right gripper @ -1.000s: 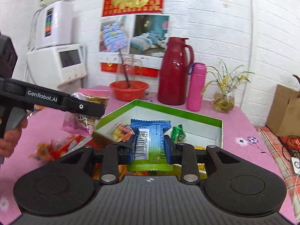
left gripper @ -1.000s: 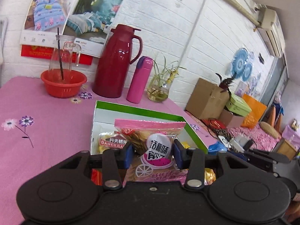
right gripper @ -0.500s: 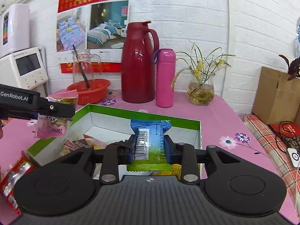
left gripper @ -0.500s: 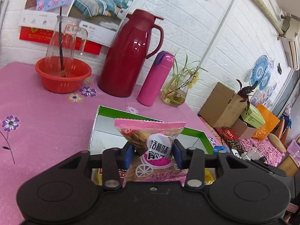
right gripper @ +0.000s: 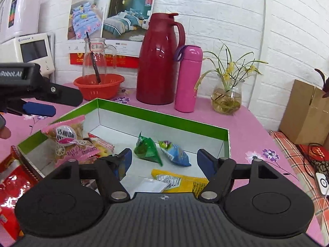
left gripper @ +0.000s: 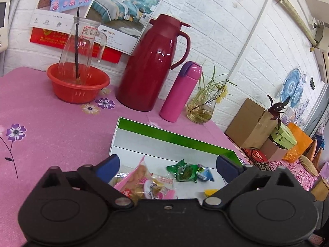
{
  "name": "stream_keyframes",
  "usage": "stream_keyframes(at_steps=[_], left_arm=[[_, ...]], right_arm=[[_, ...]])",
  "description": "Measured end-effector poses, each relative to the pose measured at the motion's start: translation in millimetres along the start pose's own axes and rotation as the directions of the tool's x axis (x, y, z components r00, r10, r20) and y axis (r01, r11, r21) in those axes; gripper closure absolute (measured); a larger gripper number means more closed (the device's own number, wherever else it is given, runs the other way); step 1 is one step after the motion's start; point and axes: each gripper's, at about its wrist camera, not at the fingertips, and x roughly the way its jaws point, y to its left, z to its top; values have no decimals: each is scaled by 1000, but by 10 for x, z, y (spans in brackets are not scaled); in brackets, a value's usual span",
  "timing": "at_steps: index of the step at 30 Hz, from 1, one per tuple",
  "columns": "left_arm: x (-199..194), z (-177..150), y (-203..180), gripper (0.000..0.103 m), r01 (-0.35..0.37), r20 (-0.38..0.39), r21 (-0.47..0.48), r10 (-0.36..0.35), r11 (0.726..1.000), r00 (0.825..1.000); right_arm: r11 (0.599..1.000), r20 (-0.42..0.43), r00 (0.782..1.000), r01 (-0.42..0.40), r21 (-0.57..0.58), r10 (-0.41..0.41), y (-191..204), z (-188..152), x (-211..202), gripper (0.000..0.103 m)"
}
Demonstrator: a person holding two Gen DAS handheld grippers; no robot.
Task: Organize snacks
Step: 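Move both grippers back from the box to the snack pile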
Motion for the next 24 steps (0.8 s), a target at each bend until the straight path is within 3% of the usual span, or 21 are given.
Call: stream_keyframes(at_steps=[11, 19, 24], left_arm=[[-499, -197, -334, 0, 49, -13, 30, -48, 998, 999], [-875, -520, -579, 0, 139, -56, 80, -135, 987, 989], [-1042, -703, -574, 0, 173, -79, 104, -166, 979, 983]], right_arm=[[998, 63, 997, -45, -34, 47, 50, -39, -598, 0], [995, 9, 997, -70, -70, 71, 128, -378, -1006, 0], [996, -36, 996, -87, -36, 86, 178, -582, -1191, 0]])
